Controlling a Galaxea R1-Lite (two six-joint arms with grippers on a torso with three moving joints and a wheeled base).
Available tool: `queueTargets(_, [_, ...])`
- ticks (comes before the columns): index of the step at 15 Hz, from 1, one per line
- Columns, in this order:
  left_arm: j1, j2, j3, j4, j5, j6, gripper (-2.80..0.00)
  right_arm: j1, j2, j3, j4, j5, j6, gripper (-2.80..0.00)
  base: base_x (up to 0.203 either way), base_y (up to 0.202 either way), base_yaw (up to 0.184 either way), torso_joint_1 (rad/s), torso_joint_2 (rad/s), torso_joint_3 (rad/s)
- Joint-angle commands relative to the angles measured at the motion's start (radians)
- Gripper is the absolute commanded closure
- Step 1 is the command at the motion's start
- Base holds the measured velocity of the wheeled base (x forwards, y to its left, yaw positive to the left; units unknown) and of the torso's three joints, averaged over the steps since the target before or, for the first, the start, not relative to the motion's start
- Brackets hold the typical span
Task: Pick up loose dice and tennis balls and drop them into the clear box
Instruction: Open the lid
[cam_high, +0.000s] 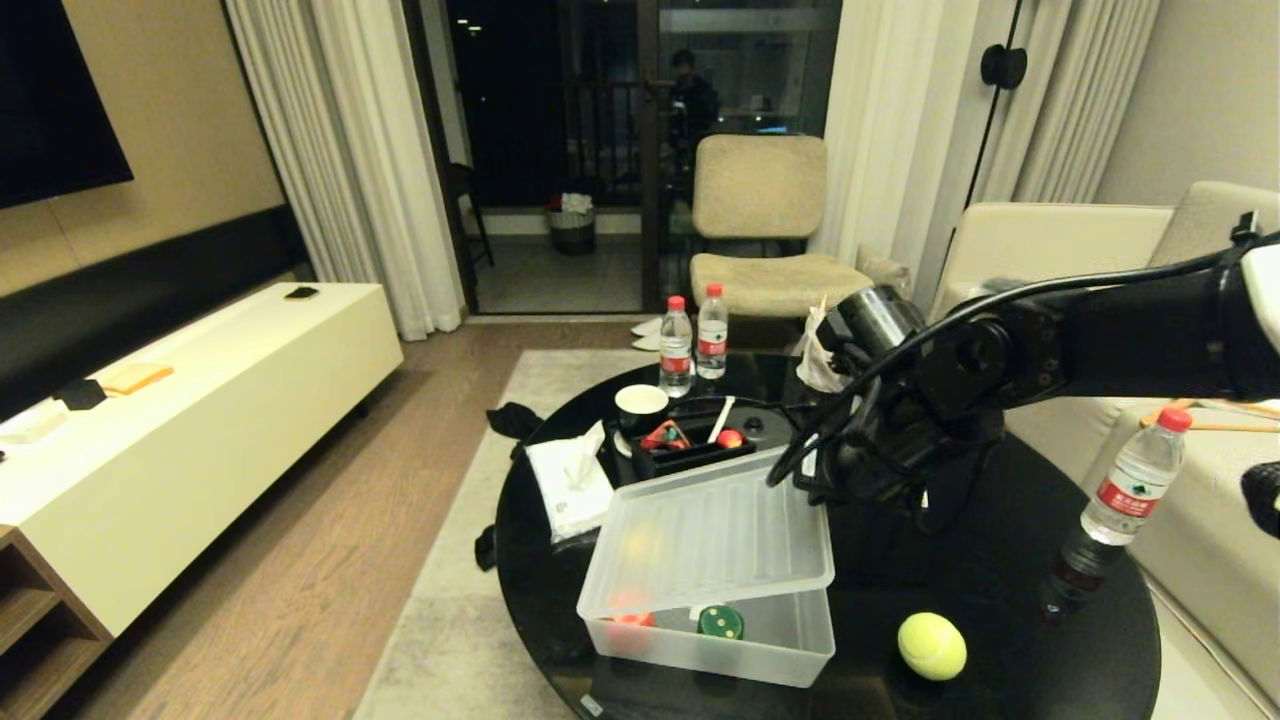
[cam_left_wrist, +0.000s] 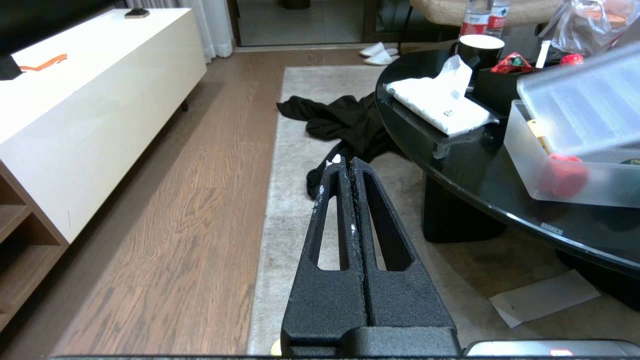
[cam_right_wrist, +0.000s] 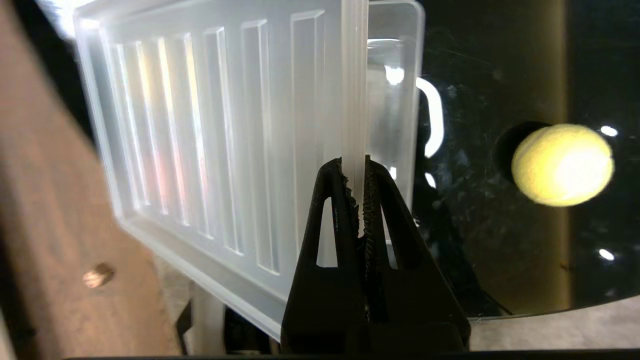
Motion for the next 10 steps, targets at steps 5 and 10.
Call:
queueTargets(5, [0.0,0.001,0.003,0.0,0.0,-0.001,0.0,0.003,-0.086,0.008,0.002,0.028,0.039,0.0,0.0,0.0,0.0,0.0,0.0,0.0])
queueTargets(10, [-0.001,0.001,0.003,0.0,0.0,-0.001,0.0,-0.028,-0.176,0.008,0.002,0.093,0.109,0.0,0.0,0.0,0.0,0.0,0.0,0.0])
